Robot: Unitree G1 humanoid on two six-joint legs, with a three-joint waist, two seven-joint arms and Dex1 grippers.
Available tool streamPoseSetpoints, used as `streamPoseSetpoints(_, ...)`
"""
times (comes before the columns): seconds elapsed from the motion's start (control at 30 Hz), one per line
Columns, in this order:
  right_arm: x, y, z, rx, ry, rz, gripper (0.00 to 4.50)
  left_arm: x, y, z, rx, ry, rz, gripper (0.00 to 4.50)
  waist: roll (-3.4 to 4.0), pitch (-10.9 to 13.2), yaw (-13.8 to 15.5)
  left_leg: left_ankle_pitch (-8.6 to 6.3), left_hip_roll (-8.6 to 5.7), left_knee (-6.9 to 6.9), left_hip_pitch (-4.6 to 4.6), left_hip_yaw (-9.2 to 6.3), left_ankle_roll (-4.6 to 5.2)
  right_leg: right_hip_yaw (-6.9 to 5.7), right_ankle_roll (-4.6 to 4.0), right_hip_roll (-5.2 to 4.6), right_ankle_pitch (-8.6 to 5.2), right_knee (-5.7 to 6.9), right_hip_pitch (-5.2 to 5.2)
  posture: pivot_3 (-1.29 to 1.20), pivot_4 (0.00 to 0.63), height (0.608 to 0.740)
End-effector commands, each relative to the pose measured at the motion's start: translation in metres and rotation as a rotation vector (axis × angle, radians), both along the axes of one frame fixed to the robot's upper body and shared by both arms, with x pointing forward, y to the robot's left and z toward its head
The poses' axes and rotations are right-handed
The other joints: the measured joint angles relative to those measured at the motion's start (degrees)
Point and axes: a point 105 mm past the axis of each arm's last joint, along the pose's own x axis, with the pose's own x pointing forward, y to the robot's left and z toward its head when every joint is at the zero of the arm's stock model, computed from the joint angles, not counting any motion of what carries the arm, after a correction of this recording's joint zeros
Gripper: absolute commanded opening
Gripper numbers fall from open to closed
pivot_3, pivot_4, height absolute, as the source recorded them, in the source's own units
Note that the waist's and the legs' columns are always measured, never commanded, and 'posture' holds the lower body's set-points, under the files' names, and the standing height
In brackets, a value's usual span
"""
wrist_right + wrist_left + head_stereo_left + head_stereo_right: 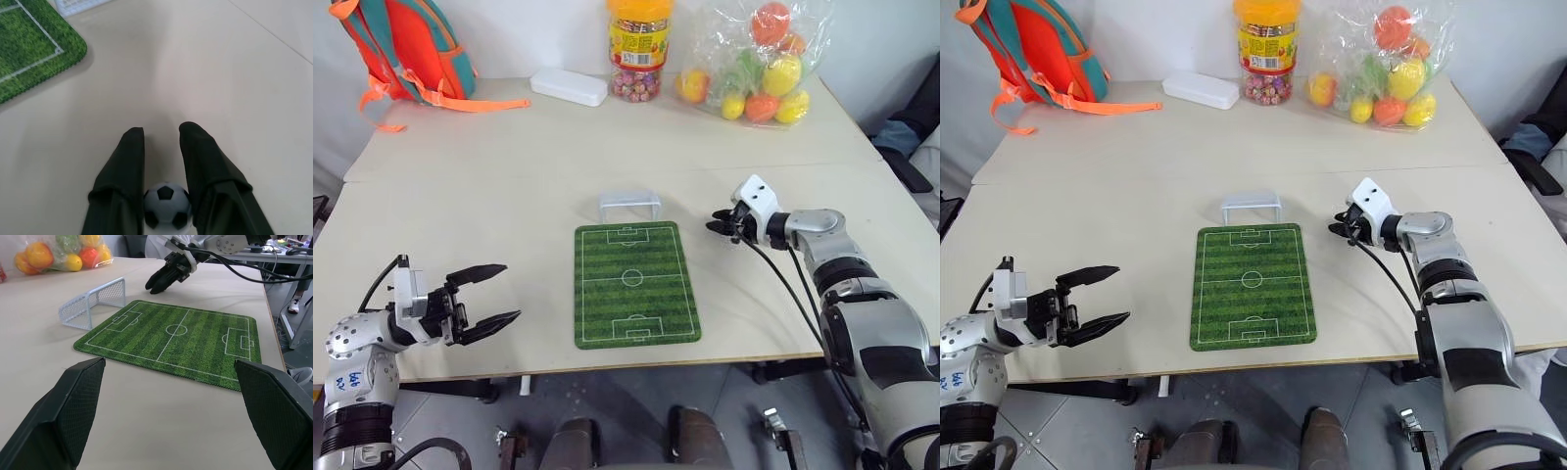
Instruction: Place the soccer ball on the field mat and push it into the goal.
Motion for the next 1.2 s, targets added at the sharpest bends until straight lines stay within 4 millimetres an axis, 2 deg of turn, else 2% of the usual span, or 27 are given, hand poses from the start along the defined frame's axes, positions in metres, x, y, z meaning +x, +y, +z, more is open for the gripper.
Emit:
streamPoseSetpoints(0.03, -0.003, -0.008, -0.001, 0.043, 0.001, -0.016, 0.78, -0.001, 0.004, 0.008, 0.003, -0.035, 0.01, 4.5, 0.0, 0.0, 0.02, 0.0, 0.0, 0.0, 0.0, 0.0, 0.0, 0.0, 0.0, 0.0, 0.0, 0.0, 0.0, 0.0, 0.15, 0.74)
streamPoseSetpoints(0.2, -0.005, -0.011, -0.004, 0.079, 0.003, -0.024, 0.78, -0.001, 0.003, 0.009, 0.004, -0.035, 0.007, 4.5, 0.0, 0.0, 0.03, 0.0, 0.0, 0.0, 0.0, 0.0, 0.0, 0.0, 0.0, 0.0, 0.0, 0.0, 0.0, 0.0, 0.15, 0.74)
streamPoseSetpoints(0.33, -0.005, -0.009, 0.002, 0.108, -0.014, -0.011, 0.78, 0.0, 0.002, 0.009, 0.003, -0.037, 0.003, 4.5, 0.0, 0.0, 0.01, 0.0, 0.0, 0.0, 0.01, 0.0, 0.0, 0.0, 0.0, 0.0, 0.0, 0.0, 0.0, 0.0, 0.15, 0.74)
streamPoseSetpoints(0.63, -0.005, 0.005, 0.031, 0.137, -0.082, 0.094, 0.78, 0.004, -0.001, 0.009, -0.003, -0.041, -0.02, 4.5, 0.0, 0.0, -0.06, 0.0, 0.0, -0.01, 0.0, 0.01, 0.0, 0.01, 0.0, 0.0, 0.0, 0.0, 0.0, 0.0, 0.15, 0.74)
streamPoseSetpoints(0.77, -0.01, 0.019, 0.049, 0.126, -0.121, 0.206, 0.78, 0.004, -0.004, 0.009, -0.006, -0.042, -0.038, 4.5, 0.0, 0.0, -0.05, 0.0, 0.0, -0.01, 0.01, 0.02, 0.0, 0.01, 0.0, 0.01, 0.0, 0.0, -0.02, 0.0, 0.15, 0.74)
streamPoseSetpoints(0.97, -0.036, 0.049, 0.067, 0.099, -0.148, 0.434, 0.78, 0.001, -0.008, 0.005, -0.005, -0.03, -0.073, 4.5, 0.02, 0.01, 0.04, 0.0, 0.01, -0.01, 0.01, 0.02, 0.0, 0.03, 0.0, 0.02, 0.0, 0.03, -0.05, 0.0, 0.15, 0.74)
streamPoseSetpoints(1.2, -0.082, 0.089, 0.062, 0.098, -0.107, 0.581, 0.78, 0.002, -0.008, 0.002, 0.001, -0.024, -0.088, 4.5, 0.01, 0.01, 0.78, -0.01, 0.01, 0.06, -0.01, 0.03, -0.01, 0.04, 0.0, 0.01, 0.0, 0.06, -0.05, 0.0, 0.15, 0.74)
